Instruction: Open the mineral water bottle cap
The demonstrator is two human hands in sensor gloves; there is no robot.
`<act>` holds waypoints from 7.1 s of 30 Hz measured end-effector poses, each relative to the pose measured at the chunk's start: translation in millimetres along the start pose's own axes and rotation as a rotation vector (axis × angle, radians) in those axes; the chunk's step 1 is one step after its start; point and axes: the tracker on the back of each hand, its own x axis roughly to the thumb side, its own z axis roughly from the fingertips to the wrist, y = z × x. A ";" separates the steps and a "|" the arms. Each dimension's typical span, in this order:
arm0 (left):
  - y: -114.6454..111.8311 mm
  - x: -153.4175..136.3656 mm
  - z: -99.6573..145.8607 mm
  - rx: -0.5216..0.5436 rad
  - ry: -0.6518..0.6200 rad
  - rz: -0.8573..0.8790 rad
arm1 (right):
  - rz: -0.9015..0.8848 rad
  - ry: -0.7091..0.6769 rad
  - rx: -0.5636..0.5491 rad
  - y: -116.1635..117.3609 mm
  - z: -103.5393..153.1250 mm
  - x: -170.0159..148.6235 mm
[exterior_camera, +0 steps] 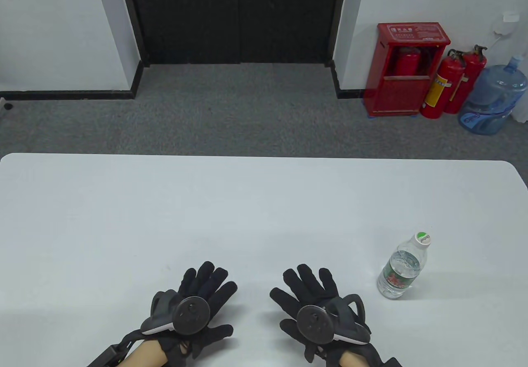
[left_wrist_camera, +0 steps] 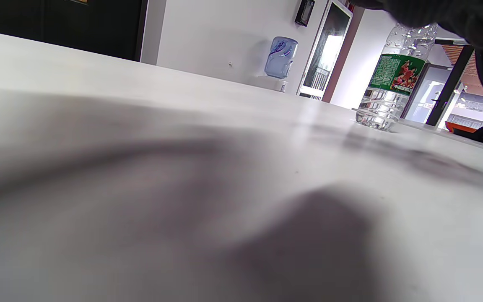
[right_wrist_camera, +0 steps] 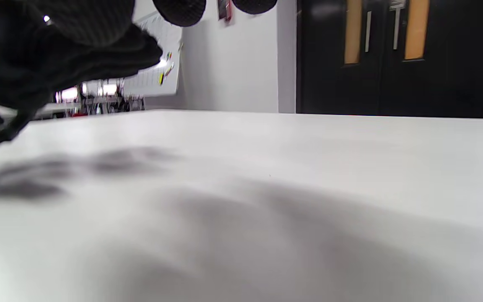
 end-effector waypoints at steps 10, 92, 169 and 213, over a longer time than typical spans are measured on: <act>2.3 -2.4 0.5 0.002 0.005 -0.020 | 0.244 -0.008 0.051 -43.0 -13.9 -11.7; 32.8 28.0 -19.8 0.389 -0.210 0.781 | -0.108 -0.184 -0.588 -140.3 -49.1 63.0; 20.0 14.4 -16.0 0.376 -0.210 0.753 | -0.210 -0.193 -0.433 -131.5 -54.2 71.3; 12.0 4.5 -20.2 0.376 -0.183 0.806 | -0.153 -0.073 -0.287 -79.3 7.5 -9.9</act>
